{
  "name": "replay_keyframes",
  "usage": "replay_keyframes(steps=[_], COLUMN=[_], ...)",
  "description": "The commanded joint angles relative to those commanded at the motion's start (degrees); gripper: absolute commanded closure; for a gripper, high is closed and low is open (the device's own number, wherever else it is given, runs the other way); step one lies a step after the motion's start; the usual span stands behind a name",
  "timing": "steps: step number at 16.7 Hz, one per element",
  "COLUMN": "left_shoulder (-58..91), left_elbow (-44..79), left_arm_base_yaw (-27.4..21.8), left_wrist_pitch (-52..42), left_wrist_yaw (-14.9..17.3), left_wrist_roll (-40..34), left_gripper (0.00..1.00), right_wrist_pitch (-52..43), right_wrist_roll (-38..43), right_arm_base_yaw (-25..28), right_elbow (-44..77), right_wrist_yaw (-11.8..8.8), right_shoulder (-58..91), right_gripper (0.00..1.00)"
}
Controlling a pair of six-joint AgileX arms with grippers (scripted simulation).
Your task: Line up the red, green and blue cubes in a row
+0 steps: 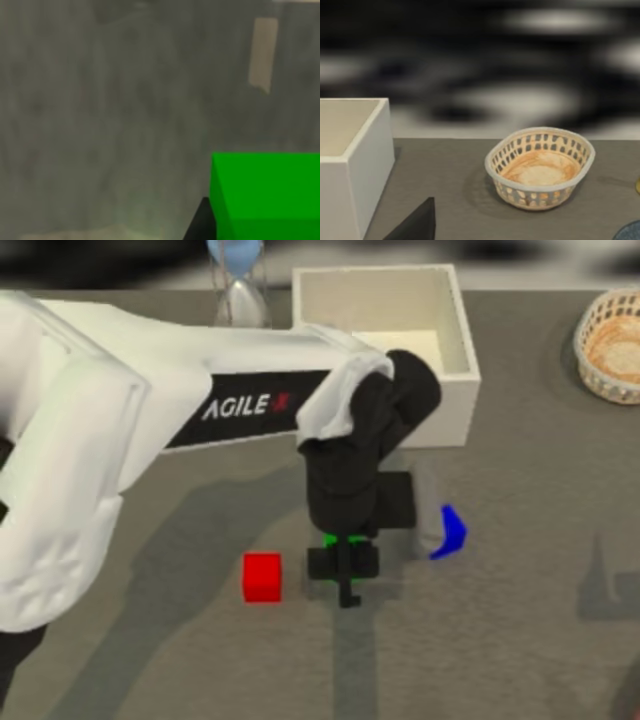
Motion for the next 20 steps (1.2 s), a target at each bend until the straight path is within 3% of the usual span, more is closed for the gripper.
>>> replay_keyframes(steps=[5,18,20], left_shoulder=[0.33,0.33,0.33], left_elbow=[-0.54,-0.54,-0.54], left_arm_base_yaw=[-0.04,-0.04,-0.04], left_wrist_pitch=[0.81,0.81,0.81], left_wrist_yaw=[-0.02,-0.02,-0.02], left_wrist_roll=[0.02,0.02,0.02], left_gripper=[1.0,0.02,0.0], right_wrist_pitch=[0.0,0.0,0.0], right_wrist_roll=[0.0,0.0,0.0], right_arm_base_yaw=[0.0,0.0,0.0], right_elbow=[0.0,0.0,0.0], right_wrist_yaw=[0.0,0.0,0.0], right_shoulder=[0.0,0.0,0.0], right_gripper=[0.0,0.0,0.0])
